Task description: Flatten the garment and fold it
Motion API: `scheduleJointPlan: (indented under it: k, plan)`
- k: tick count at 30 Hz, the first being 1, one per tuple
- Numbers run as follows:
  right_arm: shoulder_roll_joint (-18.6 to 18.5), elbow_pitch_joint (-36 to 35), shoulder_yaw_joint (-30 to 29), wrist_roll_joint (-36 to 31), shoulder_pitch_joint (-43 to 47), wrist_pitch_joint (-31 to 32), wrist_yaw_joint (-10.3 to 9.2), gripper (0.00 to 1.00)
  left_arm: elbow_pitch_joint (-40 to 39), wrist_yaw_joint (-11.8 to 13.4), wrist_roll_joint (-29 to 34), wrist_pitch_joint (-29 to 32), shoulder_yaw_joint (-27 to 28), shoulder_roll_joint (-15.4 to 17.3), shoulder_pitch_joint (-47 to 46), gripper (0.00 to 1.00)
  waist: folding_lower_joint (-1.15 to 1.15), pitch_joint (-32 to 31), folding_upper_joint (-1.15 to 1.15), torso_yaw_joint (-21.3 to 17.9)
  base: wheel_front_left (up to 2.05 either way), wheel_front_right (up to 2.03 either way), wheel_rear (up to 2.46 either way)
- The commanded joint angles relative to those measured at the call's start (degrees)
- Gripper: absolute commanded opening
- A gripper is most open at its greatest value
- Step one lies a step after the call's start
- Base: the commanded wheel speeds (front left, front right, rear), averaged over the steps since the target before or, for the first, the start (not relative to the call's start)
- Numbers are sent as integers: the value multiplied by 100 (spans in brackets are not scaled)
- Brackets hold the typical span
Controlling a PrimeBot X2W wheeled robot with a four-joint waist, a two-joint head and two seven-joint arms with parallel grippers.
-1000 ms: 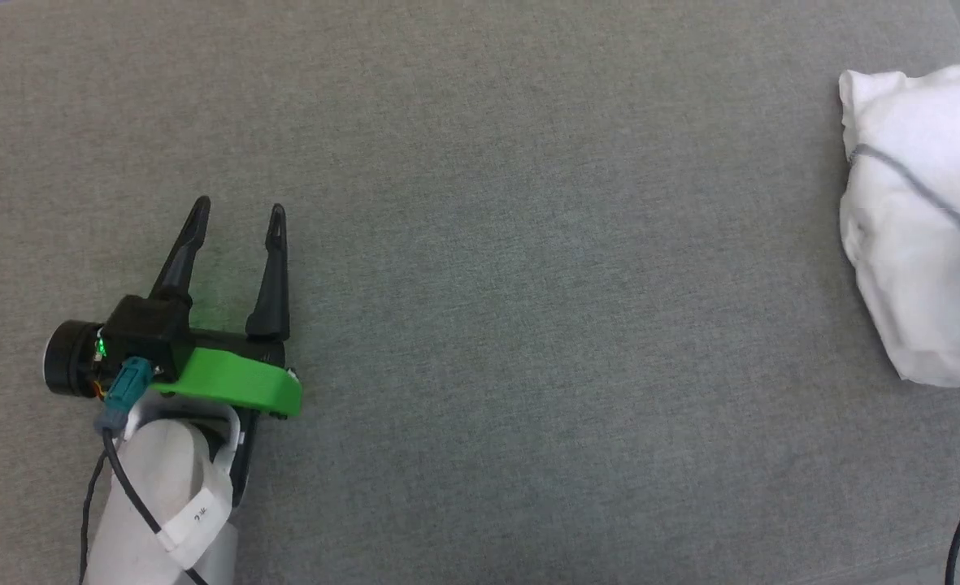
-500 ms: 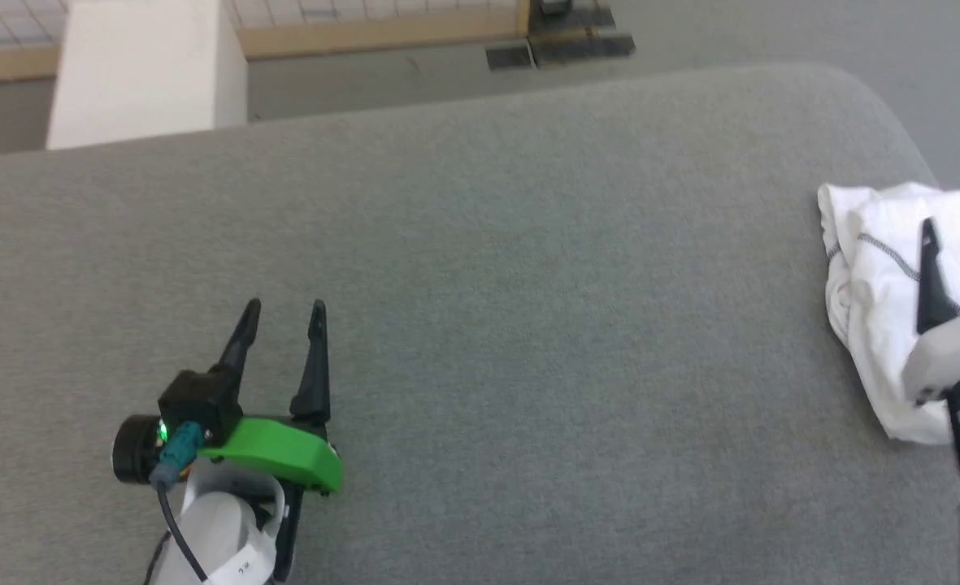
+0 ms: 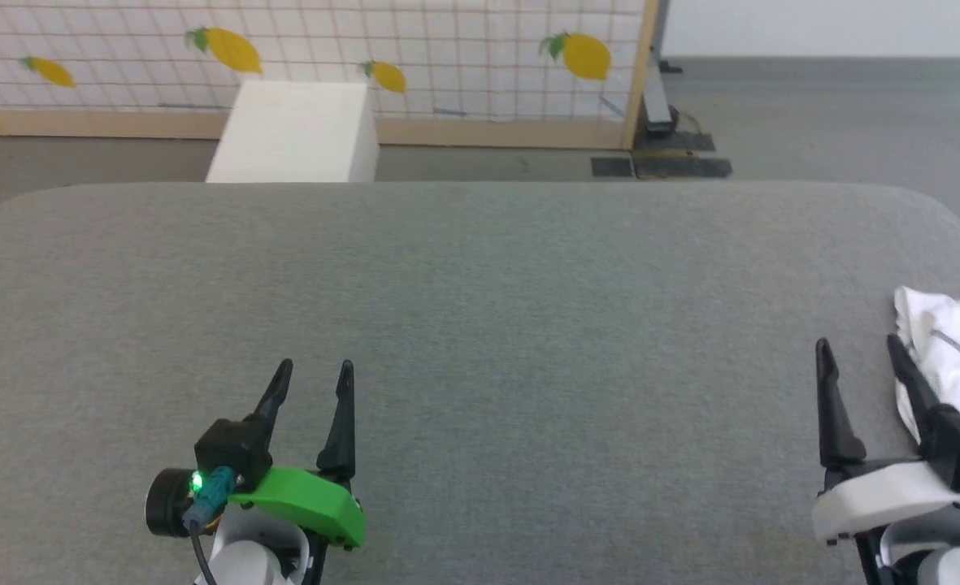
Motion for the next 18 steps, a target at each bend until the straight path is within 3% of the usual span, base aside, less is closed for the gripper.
scheduleJointPlan:
  k: [1,15,16,18]
  plan:
    - [11,-55,60,117,135,-88,-9,100,8,19,-46,-22,-13,-27,87,100,0,-247,67,285,0,0,0]
    - [14,87,282,329,623,-306,-9,100,-47,72,-81,-22,-19,-46,379,100,0,-293,67,318,0,0,0]
    - [10,79,278,295,545,-244,1,0,-52,50,-30,2,-21,-21,301,0,0,-294,0,319,0,0,0]
    - [9,78,276,295,545,-239,1,0,-56,49,-30,8,-23,-20,295,0,0,-294,0,318,0,0,0]
